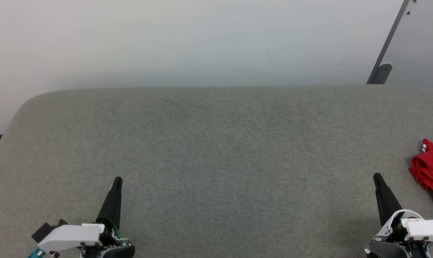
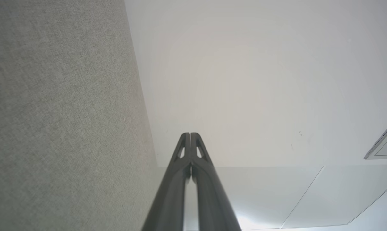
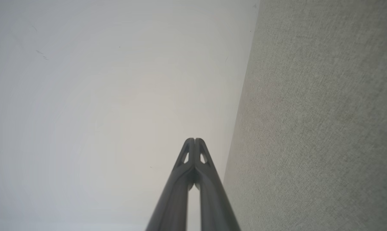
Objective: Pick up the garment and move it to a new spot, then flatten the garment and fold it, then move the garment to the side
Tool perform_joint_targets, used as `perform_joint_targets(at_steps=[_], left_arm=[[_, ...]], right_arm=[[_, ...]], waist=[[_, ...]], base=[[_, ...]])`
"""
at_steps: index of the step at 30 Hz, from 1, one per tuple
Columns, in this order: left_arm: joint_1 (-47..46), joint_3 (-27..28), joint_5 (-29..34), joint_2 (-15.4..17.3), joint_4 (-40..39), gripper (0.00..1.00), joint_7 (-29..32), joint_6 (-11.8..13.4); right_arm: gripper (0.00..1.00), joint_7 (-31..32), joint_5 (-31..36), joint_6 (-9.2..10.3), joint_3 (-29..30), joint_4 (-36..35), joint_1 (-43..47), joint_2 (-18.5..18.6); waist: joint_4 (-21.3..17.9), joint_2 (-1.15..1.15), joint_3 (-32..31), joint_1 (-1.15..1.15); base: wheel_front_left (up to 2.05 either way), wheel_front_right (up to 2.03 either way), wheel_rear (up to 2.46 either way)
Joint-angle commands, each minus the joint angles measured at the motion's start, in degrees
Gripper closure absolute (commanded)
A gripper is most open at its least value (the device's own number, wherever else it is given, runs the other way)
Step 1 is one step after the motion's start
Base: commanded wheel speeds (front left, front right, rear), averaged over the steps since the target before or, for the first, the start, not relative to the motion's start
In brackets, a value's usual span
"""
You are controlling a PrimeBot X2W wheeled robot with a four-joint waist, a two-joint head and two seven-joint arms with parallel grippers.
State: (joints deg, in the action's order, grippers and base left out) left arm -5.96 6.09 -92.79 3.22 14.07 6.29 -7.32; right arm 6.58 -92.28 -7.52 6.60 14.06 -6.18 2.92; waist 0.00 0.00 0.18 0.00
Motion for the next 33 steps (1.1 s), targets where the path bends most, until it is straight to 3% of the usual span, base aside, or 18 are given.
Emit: perform_joint_targets(at_steps=[1,33], left_arm=[[-0.58,0.12,0.12,-0.09,0.07,1.00,0.06,-0.30],[-0.59,0.30,0.29,-0.21,0.07,1.00,0.13,-0.30]], right_arm=[[1.00,0.12,-0.24,0.06,-0.03,0.00,-0.16,-0.18],[1.00,0.11,-0.25,0.06,-0.04,0.00,-0.16,-0.18]], waist=[[0.00,0.00,0.00,0.00],[0.00,0.00,0.00,0.00]], base=[[0.00,0.00,0.00],[0.00,0.00,0.00]])
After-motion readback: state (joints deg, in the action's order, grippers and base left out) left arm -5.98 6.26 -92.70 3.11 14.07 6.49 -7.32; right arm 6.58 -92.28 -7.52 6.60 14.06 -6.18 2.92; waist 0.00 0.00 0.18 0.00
